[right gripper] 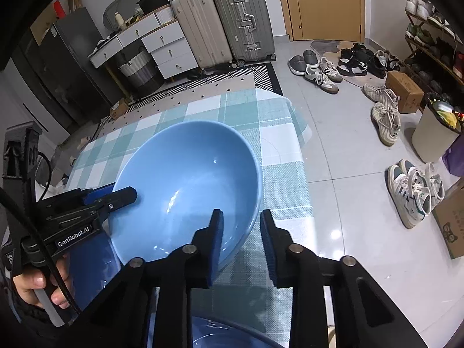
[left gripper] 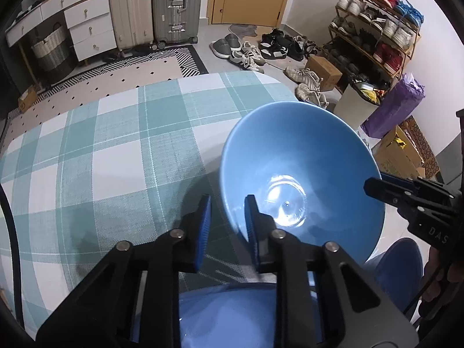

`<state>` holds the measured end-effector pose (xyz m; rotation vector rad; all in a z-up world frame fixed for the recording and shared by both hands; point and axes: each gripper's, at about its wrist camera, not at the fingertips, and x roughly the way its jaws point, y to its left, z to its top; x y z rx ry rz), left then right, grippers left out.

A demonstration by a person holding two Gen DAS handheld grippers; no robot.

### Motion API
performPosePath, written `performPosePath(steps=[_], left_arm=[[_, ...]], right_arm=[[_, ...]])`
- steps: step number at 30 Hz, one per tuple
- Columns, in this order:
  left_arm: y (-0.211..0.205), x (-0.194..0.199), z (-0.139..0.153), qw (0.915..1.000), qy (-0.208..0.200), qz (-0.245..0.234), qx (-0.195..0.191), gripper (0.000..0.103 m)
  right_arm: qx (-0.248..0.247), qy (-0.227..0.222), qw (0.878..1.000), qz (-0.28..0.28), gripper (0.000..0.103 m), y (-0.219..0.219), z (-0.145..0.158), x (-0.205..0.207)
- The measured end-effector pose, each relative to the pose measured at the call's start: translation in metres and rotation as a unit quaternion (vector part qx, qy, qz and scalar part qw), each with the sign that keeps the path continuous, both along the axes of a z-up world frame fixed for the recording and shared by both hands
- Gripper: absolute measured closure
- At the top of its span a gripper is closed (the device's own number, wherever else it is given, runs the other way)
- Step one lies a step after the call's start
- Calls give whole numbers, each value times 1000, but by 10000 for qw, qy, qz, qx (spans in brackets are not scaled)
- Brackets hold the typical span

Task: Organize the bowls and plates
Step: 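Close both grippers on the rim of the blue bowl, then lift the blue bowl with both grippers toward another blue bowl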

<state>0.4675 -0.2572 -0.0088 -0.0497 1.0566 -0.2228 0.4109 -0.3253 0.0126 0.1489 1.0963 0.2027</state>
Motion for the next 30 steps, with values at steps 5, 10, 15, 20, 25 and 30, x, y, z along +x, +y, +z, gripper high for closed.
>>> performPosePath(steps=[5, 10, 15, 20, 25, 30], left_arm=[[-5, -3, 2, 9999, -87, -49, 71, 92], [-6, -4, 3, 9999, -114, -61, 57, 92], [-7, -5, 5, 9999, -132, -58, 58, 92], [-7, -6, 15, 9995, -287, -84, 59, 92], [-7, -12, 27, 9990, -426, -84, 54, 92], [-6, -22, 45, 9981, -606, -77, 60, 92]], right_arm=[[-151, -50, 9999, 25, 88, 0, 1, -3], [-181, -44, 9998, 12, 88, -1, 1, -4], [-213, -55, 9998, 1, 88, -2, 1, -4], [-221, -104, 9997, -25, 88, -2, 5, -5], [-226, -232, 9995, -59, 88, -1, 15, -10], [-256, -423, 9988, -57, 88, 0, 33, -17]])
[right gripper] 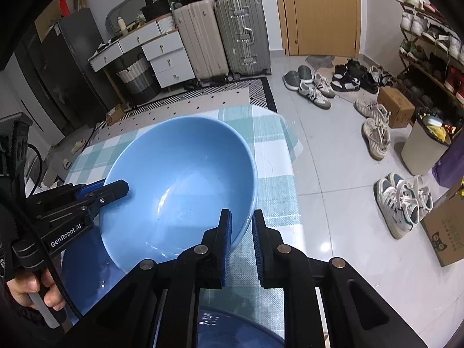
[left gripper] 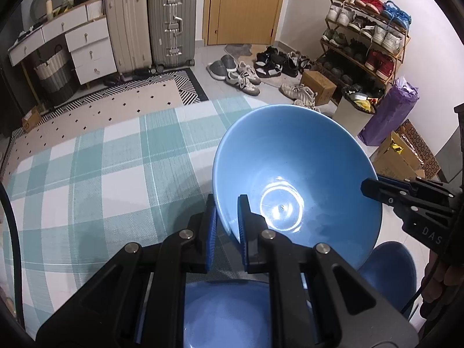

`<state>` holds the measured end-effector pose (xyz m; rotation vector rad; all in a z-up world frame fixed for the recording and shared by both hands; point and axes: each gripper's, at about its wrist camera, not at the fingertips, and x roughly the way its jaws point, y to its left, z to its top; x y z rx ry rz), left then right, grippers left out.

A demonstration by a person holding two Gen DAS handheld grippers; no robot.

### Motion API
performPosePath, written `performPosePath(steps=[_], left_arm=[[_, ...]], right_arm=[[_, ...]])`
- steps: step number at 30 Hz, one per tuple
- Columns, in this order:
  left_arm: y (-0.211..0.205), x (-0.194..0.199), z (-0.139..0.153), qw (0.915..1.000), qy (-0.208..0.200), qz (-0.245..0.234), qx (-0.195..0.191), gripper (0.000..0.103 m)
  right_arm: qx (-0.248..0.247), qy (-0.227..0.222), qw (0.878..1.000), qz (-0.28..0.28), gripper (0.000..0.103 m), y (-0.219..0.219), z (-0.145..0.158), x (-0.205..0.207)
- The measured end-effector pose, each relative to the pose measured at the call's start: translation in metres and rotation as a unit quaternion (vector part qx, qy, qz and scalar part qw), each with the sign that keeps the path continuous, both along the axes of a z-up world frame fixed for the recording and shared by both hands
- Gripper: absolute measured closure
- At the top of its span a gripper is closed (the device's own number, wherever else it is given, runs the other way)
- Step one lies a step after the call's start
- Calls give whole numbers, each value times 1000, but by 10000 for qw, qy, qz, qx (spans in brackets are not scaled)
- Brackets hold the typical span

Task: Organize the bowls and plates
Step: 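Lift the blue bowl with both grippers toward another blue bowl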

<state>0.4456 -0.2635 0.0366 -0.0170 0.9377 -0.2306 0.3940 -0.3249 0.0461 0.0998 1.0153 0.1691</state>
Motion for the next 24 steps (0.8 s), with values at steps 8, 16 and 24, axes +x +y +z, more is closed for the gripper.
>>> performPosePath(steps=[8, 16, 24], left_arm=[[1, -26, 41, 9992, -394, 3, 47, 92], [11, -68, 86, 9977, -677, 31, -89, 92], [30, -113, 126, 9956, -911, 134, -162, 92]], right_arm=[[-37, -336, 9994, -26, 88, 3, 38, -22], [-76, -613, 9981, 38, 88, 18, 78, -53], [-73, -843, 9963, 177, 88, 43, 111, -85]])
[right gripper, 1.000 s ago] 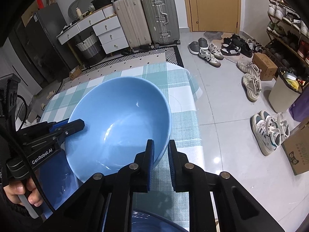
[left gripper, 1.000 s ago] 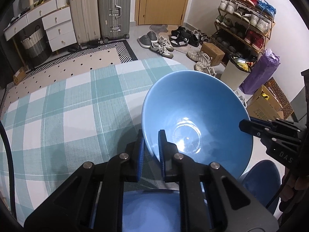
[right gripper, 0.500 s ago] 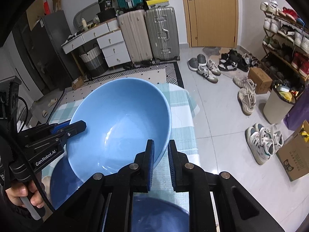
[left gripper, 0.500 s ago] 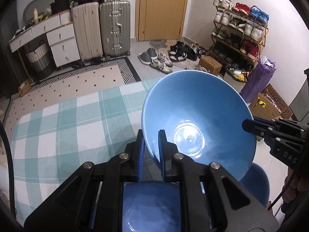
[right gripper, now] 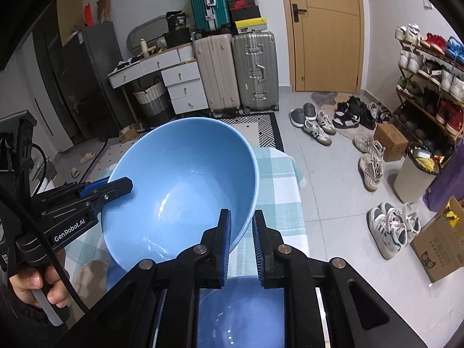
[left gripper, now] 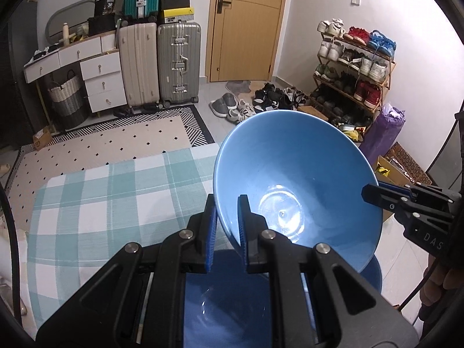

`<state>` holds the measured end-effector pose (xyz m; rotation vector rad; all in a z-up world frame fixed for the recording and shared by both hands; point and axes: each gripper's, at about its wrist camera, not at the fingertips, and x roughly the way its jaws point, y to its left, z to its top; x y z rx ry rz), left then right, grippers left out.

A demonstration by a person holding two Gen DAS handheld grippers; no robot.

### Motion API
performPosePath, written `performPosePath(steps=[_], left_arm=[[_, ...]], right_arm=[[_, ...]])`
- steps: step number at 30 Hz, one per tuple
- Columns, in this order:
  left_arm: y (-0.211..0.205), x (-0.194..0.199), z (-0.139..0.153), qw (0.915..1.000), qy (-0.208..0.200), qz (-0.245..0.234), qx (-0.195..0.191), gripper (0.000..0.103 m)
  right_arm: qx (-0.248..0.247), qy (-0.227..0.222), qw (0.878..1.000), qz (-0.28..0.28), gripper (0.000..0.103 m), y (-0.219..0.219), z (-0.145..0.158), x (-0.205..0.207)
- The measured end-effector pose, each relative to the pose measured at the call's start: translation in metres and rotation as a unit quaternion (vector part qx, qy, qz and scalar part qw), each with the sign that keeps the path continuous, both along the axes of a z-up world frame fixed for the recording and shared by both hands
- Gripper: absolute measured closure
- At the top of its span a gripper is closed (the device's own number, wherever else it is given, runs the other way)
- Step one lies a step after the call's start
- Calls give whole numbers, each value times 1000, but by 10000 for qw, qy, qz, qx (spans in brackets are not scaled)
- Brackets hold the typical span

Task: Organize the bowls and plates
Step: 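Lift the blue bowl with both grippers toward another blue bowl, then carry the held blue bowl over another blue bowl and lower it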

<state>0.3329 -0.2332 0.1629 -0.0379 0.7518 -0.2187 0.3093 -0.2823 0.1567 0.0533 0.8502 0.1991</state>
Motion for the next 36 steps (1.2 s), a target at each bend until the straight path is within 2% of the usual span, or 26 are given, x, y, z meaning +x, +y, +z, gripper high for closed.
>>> performPosePath(steps=[10, 20, 29, 36], left_arm=[[20, -69, 46, 9996, -245, 134, 16, 92], [34, -146, 80, 9989, -390, 269, 60, 92], [47, -190, 82, 9986, -351, 394, 75, 92], [57, -197, 69, 9985, -252, 483, 46, 92]], right_arm=[[23, -193, 9997, 178, 88, 30, 31, -38], [45, -316, 9989, 331, 88, 58, 46, -78], [61, -291, 9985, 457, 88, 80, 41, -102], [56, -175, 9985, 507, 88, 92, 29, -106]])
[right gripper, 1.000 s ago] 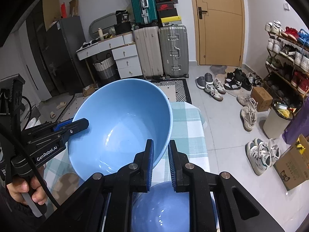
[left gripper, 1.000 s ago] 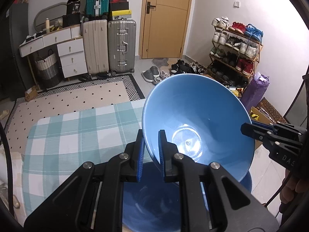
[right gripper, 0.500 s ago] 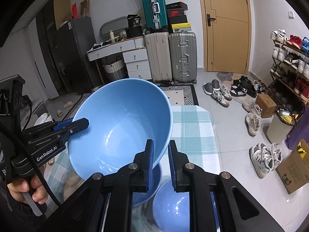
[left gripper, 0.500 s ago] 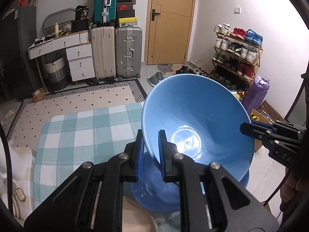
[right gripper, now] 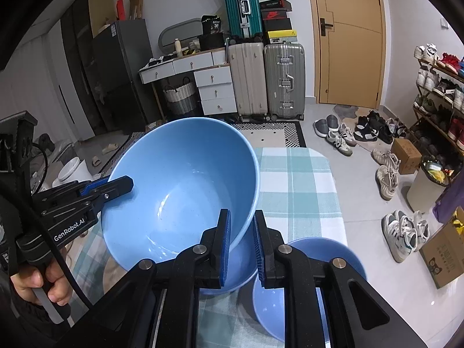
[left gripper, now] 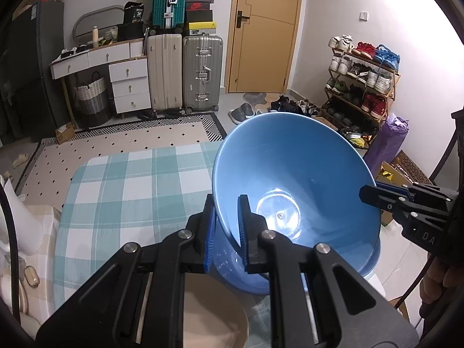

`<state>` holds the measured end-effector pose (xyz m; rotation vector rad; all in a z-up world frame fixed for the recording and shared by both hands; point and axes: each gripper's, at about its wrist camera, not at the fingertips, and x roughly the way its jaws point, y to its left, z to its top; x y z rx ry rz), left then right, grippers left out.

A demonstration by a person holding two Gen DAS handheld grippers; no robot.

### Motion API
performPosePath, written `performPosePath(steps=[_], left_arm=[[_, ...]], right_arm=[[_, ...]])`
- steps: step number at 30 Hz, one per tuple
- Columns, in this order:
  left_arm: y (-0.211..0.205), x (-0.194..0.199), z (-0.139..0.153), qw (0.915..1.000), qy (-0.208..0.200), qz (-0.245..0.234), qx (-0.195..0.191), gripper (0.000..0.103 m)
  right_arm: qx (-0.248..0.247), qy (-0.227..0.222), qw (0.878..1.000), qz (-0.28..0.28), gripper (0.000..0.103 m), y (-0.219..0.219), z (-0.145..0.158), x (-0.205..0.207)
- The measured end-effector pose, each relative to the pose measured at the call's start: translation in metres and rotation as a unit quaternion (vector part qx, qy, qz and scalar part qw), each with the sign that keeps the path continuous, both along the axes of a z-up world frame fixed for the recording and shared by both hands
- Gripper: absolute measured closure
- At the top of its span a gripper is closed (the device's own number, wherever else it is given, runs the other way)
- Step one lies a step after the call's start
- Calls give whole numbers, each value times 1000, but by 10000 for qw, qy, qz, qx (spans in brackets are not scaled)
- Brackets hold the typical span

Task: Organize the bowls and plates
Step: 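Carry the held blue bowl over another blue bowl and lower it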

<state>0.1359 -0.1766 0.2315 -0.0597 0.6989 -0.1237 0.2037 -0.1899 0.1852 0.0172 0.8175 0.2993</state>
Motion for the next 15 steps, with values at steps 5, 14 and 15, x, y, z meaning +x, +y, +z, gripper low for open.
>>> performPosePath(steps=[5, 14, 15], left_arm=[[2, 0, -11, 10000, 34, 45, 51, 92], [10, 23, -42, 9998, 159, 97, 28, 92], [11, 27, -45, 9998, 180, 94, 26, 92]], right_arm=[[0, 74, 10000, 28, 87, 5, -10, 2], [-13, 200, 9998, 64, 87, 8, -27, 10], [-21, 217, 9997, 60, 87, 9, -30, 11]])
